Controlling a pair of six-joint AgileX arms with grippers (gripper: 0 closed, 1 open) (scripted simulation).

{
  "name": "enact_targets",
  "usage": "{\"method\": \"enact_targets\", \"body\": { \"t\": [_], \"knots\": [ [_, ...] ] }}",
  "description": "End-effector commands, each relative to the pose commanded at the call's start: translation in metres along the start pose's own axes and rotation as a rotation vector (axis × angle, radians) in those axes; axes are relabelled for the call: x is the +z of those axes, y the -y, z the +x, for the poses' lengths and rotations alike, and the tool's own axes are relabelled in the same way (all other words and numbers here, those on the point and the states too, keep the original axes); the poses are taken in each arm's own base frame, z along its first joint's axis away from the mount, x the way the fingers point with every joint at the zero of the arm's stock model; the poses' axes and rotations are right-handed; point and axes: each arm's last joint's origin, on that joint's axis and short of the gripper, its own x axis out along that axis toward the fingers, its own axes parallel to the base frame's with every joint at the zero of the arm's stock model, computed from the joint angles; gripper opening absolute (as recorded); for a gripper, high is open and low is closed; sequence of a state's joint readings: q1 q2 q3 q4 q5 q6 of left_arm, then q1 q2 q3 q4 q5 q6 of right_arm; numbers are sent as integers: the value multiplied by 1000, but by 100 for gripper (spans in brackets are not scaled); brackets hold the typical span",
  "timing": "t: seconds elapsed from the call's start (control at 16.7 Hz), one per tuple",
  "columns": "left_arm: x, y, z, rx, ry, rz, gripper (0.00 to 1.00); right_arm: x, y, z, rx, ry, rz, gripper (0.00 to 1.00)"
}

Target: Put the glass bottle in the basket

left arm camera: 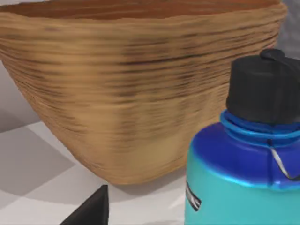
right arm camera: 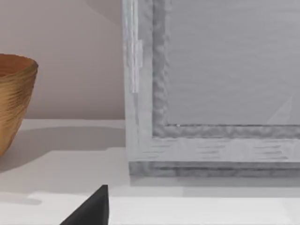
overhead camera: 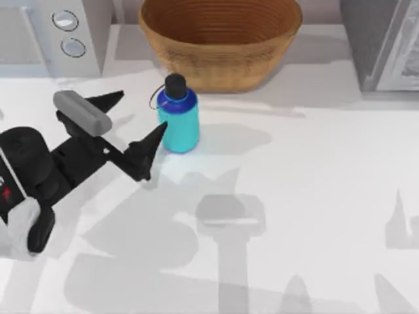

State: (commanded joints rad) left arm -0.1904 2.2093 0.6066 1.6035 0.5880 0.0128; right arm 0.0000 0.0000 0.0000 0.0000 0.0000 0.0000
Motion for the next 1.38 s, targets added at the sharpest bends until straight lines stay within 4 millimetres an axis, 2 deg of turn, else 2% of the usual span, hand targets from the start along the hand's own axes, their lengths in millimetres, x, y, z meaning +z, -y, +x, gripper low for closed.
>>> {"method": "enact_targets", "body": {
  "t": [0.18, 0.3, 0.72, 0.9, 1.2, 1.38],
  "knots": [
    [-23, 2, 3, -38, -3, -2, 100, 0, 0, 0, 0, 0, 0, 100],
    [-30, 4, 3, -50, -5, -3, 100, 0, 0, 0, 0, 0, 0, 100],
    [-31, 3, 3, -47, -8, -5, 100, 0, 0, 0, 0, 0, 0, 100],
    [-32, 3, 19, -53, -6, -3, 100, 0, 0, 0, 0, 0, 0, 100],
    [-32, 6, 62, -53, -5, -3, 100, 0, 0, 0, 0, 0, 0, 100],
    [-32, 8, 73, -53, -6, -3, 100, 0, 0, 0, 0, 0, 0, 100]
  ]
}}
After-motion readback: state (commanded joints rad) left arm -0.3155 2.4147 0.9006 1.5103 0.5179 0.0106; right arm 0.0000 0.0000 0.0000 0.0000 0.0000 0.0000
